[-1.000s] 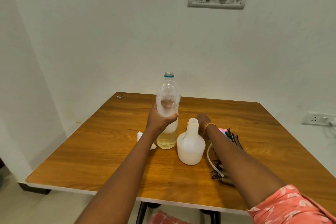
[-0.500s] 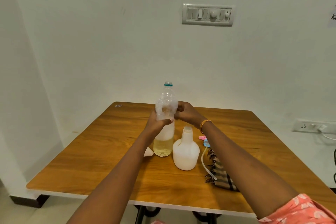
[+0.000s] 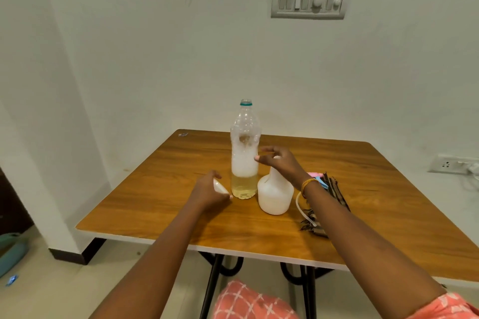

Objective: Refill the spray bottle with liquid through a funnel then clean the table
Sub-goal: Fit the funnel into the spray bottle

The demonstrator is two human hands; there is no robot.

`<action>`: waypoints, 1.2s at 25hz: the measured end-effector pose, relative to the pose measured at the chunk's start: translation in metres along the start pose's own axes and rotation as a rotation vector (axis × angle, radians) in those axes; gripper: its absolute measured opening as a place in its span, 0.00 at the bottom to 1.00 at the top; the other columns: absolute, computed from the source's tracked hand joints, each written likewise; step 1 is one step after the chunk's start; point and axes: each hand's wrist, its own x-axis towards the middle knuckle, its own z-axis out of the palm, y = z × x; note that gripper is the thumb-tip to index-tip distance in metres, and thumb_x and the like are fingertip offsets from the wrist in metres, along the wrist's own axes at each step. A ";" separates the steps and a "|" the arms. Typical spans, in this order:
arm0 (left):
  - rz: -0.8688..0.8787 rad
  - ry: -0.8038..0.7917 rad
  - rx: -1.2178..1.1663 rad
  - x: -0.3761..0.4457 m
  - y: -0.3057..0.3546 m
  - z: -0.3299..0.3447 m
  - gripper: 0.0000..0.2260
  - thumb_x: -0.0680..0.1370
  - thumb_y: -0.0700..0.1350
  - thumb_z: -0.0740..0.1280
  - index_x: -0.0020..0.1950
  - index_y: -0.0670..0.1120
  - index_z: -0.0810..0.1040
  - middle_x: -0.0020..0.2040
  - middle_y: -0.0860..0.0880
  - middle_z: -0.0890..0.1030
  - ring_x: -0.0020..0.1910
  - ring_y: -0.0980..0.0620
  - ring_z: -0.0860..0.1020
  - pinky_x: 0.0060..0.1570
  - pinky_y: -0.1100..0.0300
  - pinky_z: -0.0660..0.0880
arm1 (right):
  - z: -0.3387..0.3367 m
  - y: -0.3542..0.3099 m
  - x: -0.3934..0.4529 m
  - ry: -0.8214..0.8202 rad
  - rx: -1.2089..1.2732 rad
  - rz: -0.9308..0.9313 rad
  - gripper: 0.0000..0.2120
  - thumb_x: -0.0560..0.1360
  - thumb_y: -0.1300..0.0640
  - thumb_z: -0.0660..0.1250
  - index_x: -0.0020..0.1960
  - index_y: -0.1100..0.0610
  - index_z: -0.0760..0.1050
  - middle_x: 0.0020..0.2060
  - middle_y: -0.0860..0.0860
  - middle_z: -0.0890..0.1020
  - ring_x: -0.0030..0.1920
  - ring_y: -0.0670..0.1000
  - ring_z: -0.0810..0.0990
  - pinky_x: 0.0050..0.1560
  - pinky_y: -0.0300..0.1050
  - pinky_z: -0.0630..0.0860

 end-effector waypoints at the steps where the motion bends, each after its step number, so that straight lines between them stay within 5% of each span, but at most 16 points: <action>1: 0.000 0.039 -0.028 -0.004 -0.001 0.001 0.29 0.66 0.48 0.77 0.63 0.52 0.68 0.65 0.44 0.71 0.60 0.46 0.71 0.50 0.57 0.73 | 0.002 0.004 -0.008 0.035 -0.007 0.000 0.38 0.62 0.40 0.74 0.67 0.53 0.70 0.61 0.50 0.75 0.60 0.50 0.72 0.56 0.47 0.70; 6: 0.013 0.076 -0.137 -0.018 0.001 -0.001 0.26 0.67 0.46 0.77 0.61 0.50 0.70 0.61 0.44 0.73 0.52 0.49 0.72 0.41 0.62 0.73 | 0.011 0.025 -0.045 -0.086 -0.171 0.099 0.36 0.66 0.51 0.77 0.68 0.56 0.64 0.60 0.54 0.74 0.57 0.52 0.74 0.54 0.47 0.74; 10: -0.005 0.152 -0.255 -0.028 -0.006 -0.010 0.36 0.66 0.48 0.78 0.69 0.49 0.63 0.65 0.42 0.71 0.59 0.44 0.73 0.51 0.55 0.74 | 0.024 0.012 -0.061 -0.295 -0.280 0.063 0.36 0.67 0.53 0.76 0.69 0.54 0.62 0.57 0.50 0.72 0.56 0.48 0.70 0.48 0.38 0.71; 13: -0.051 0.222 -0.341 -0.034 -0.015 -0.020 0.40 0.66 0.49 0.78 0.73 0.46 0.60 0.68 0.42 0.69 0.63 0.43 0.72 0.55 0.53 0.75 | 0.053 0.000 -0.058 -0.422 -0.339 0.034 0.34 0.66 0.50 0.76 0.67 0.53 0.64 0.57 0.49 0.73 0.57 0.49 0.71 0.53 0.42 0.73; 17: -0.137 0.383 -0.562 -0.037 -0.029 -0.045 0.38 0.68 0.51 0.76 0.71 0.45 0.61 0.67 0.42 0.70 0.63 0.43 0.73 0.52 0.55 0.76 | 0.104 -0.004 -0.043 -0.345 -0.299 0.072 0.43 0.61 0.41 0.77 0.70 0.53 0.62 0.64 0.52 0.72 0.63 0.53 0.72 0.57 0.47 0.74; 22: 0.012 0.612 -0.871 -0.025 -0.028 -0.099 0.34 0.71 0.50 0.73 0.72 0.46 0.61 0.66 0.42 0.70 0.62 0.45 0.74 0.56 0.56 0.77 | 0.151 -0.015 -0.023 -0.259 -0.204 0.063 0.42 0.63 0.44 0.77 0.70 0.55 0.61 0.66 0.54 0.71 0.60 0.53 0.71 0.53 0.45 0.73; 26: 0.137 0.454 -1.324 -0.009 -0.019 -0.131 0.35 0.68 0.49 0.75 0.71 0.44 0.63 0.66 0.38 0.72 0.62 0.40 0.76 0.60 0.45 0.76 | 0.175 -0.020 -0.007 -0.280 -0.149 0.046 0.41 0.62 0.44 0.78 0.68 0.54 0.63 0.64 0.53 0.72 0.55 0.49 0.70 0.52 0.43 0.73; 30: 0.156 0.354 -1.218 -0.004 -0.012 -0.123 0.34 0.69 0.47 0.74 0.70 0.45 0.64 0.65 0.39 0.72 0.61 0.41 0.77 0.54 0.51 0.79 | 0.188 -0.025 0.002 -0.299 -0.169 0.010 0.40 0.64 0.43 0.77 0.69 0.53 0.62 0.65 0.53 0.72 0.56 0.48 0.69 0.53 0.43 0.74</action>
